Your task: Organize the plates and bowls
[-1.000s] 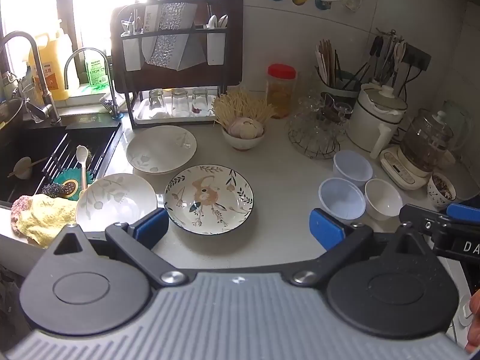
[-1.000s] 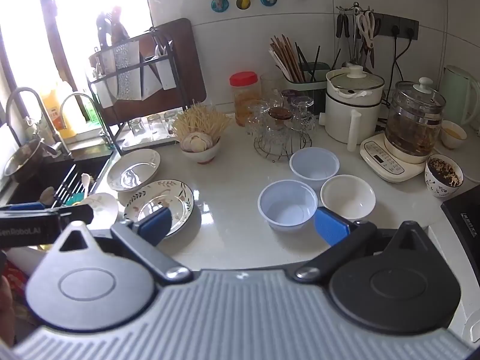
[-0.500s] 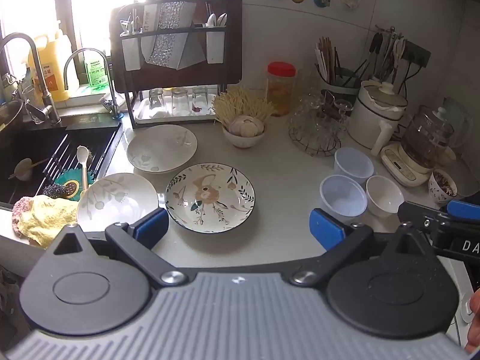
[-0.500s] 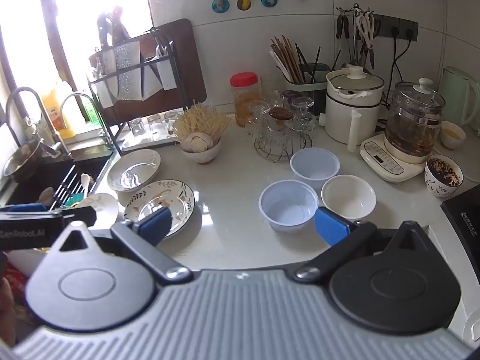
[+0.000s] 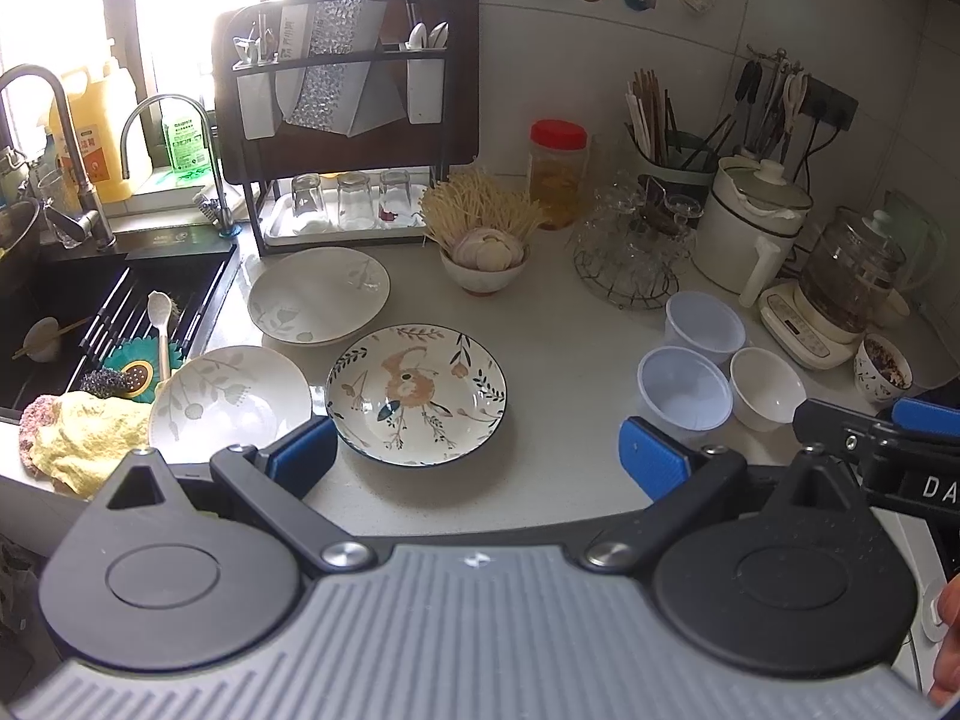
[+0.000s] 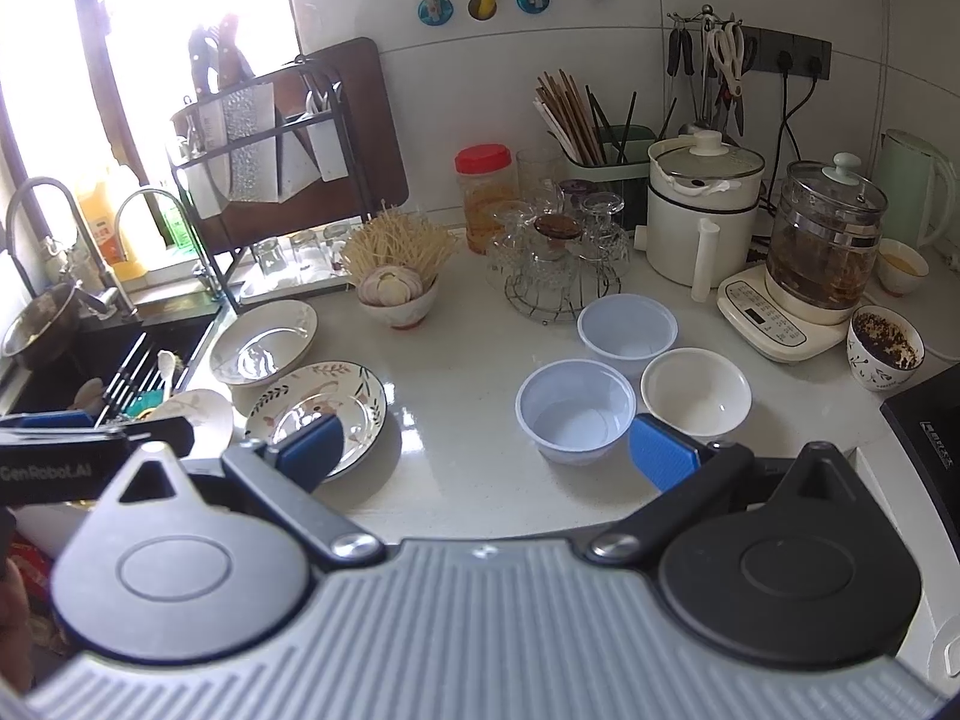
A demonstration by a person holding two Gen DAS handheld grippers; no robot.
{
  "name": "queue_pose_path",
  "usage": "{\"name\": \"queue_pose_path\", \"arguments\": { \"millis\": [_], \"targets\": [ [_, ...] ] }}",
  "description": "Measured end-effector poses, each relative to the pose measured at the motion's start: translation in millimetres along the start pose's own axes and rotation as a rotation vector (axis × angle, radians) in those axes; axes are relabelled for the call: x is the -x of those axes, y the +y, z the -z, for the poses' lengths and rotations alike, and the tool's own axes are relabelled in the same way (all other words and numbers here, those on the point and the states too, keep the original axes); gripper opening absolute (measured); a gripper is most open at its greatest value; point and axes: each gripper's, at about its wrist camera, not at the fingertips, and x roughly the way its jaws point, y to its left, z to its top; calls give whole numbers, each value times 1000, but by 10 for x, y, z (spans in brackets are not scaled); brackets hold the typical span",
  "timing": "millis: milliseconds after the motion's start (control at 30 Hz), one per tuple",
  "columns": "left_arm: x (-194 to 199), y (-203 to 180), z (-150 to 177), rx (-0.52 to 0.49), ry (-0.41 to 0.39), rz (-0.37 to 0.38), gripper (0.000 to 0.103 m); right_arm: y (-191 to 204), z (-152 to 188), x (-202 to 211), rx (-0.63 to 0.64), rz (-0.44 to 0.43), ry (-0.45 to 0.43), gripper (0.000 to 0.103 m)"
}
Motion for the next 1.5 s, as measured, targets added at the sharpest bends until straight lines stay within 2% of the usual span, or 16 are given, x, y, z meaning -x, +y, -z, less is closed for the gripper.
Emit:
{"name": "queue_pose_path", "arguments": {
  "millis": [1500],
  "targets": [
    [51,32,77,-9,10,4,102,22,47,42,-4,-5,-9,103]
  ]
}}
